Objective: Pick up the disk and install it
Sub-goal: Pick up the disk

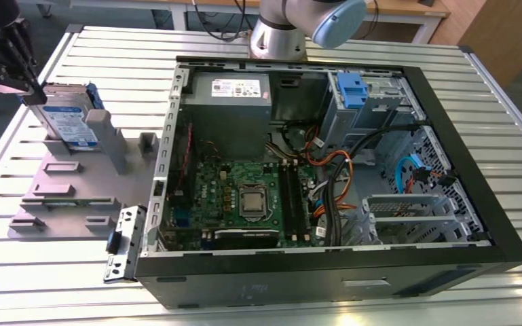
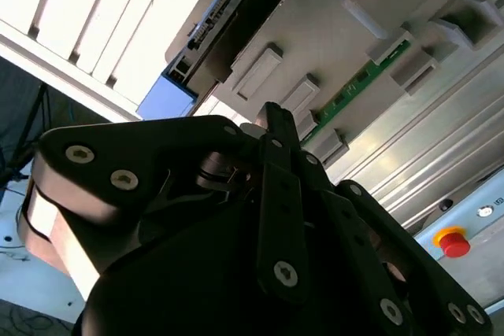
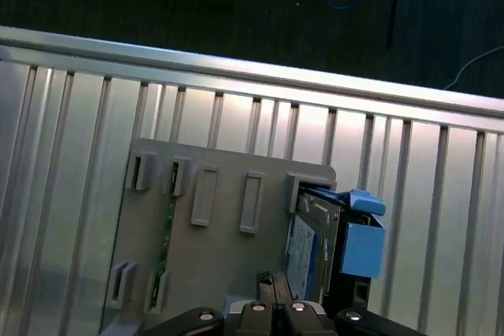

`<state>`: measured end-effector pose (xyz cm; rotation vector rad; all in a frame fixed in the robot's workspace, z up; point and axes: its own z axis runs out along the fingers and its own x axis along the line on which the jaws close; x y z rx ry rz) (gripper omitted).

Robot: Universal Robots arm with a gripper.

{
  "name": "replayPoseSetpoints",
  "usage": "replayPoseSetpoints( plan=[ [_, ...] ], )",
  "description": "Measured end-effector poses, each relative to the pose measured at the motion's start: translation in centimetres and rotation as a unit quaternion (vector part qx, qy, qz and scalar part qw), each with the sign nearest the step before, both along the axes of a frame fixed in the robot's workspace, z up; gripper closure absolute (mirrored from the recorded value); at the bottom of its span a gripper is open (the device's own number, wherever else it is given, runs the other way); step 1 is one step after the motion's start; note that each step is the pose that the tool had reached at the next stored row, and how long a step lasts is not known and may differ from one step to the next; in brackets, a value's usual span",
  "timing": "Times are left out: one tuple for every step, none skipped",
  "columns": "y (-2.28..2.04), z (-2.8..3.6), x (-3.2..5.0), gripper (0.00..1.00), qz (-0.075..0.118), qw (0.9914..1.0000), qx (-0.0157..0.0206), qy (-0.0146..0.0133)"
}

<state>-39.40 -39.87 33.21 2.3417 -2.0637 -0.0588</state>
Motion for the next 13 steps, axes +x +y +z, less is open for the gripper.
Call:
replayPoseSetpoints(
  plan=[
    [0.0, -0.01, 0.0, 0.89, -0.006, 0.99998, 0.0, 0.0],
    [0.0, -0.01, 0.0, 0.89, -0.011, 0.99994, 0.0, 0.0],
    [0.0, -0.01, 0.0, 0.89, -0.016, 0.99986, 0.0, 0.0],
    [0.0, -0.02, 0.0, 0.89, -0.022, 0.99976, 0.0, 0.0],
    [0.0, -0.03, 0.0, 0.89, -0.028, 0.99962, 0.0, 0.0],
    [0.0, -0.03, 0.0, 0.89, -0.034, 0.99943, 0.0, 0.0],
    [0.0, -0.04, 0.0, 0.89, -0.041, 0.99914, 0.0, 0.0],
    [0.0, -0.05, 0.0, 0.89, -0.05, 0.99875, 0.0, 0.0],
    [0.0, -0.06, 0.0, 0.89, -0.059, 0.99826, 0.0, 0.0],
    [0.0, -0.07, 0.0, 0.89, -0.068, 0.99769, 0.0, 0.0],
    [0.0, -0.08, 0.0, 0.89, -0.077, 0.99704, -0.0001, 0.0],
    [0.0, -0.1, 0.0, 0.89, -0.087, 0.99624, -0.0001, 0.0],
    [0.0, -0.11, 0.0, 0.89, -0.096, 0.99542, -0.0001, 0.0]
  ],
)
